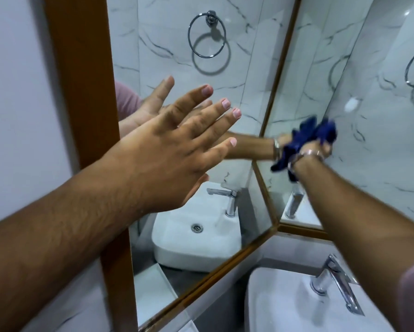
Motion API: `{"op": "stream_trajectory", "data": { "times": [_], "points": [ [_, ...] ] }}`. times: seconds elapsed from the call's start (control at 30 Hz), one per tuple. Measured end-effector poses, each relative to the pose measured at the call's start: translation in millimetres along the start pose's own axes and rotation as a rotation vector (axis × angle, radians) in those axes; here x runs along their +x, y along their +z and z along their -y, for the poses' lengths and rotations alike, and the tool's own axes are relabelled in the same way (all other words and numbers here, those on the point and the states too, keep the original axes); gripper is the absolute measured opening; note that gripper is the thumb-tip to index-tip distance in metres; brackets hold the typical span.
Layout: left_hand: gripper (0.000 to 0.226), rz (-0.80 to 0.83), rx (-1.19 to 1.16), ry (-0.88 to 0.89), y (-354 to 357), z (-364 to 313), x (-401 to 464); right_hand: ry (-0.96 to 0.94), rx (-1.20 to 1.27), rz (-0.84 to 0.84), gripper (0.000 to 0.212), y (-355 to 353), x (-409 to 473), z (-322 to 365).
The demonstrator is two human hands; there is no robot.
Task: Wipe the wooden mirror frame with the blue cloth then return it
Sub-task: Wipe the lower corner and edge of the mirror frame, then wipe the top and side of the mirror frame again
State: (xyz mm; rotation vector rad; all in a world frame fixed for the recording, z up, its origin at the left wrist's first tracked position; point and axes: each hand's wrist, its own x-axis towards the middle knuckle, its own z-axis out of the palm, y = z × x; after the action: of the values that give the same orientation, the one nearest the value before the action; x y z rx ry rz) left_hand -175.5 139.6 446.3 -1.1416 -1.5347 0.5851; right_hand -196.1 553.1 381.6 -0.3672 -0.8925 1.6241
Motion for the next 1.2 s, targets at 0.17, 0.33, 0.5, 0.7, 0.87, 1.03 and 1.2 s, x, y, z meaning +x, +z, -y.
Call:
{"op": "stream_trajectory", "data": {
  "times": [0.17, 0.33, 0.5, 0.7, 0.87, 1.03, 1.2],
  "points": [
    [0.063, 0.044, -0.074, -0.007, -2, 1, 1, -0.353, -0.100, -0.066, 0.017, 86, 38, 87],
    [0.062, -0.011, -0.039, -0.051, 4, 1, 2, -0.184, -0.236, -0.206, 0.033, 15, 8, 14],
    [0.068, 0.013, -0.061, -0.062, 3, 5, 4, 0.129, -0.389, -0.335, 0.042, -53, -36, -62],
    [0.069, -0.042, 0.059, -0.142, -20, 44, 24, -0.065, -0.231, -0.234, 0.049, 18, 14, 8],
    [0.072, -0.167, 0.138, -0.225, -43, 128, 66, -0.323, -0.260, -0.099, 0.065, 119, 69, 116],
    [0.075, -0.247, 0.171, -0.339, -50, 164, 85, -0.463, -0.380, 0.058, 0.050, 163, 87, 162],
    [0.074, -0.290, 0.222, -0.322, -44, 161, 83, -0.423, -0.314, 0.026, 0.051, 112, 82, 111]
  ]
}}
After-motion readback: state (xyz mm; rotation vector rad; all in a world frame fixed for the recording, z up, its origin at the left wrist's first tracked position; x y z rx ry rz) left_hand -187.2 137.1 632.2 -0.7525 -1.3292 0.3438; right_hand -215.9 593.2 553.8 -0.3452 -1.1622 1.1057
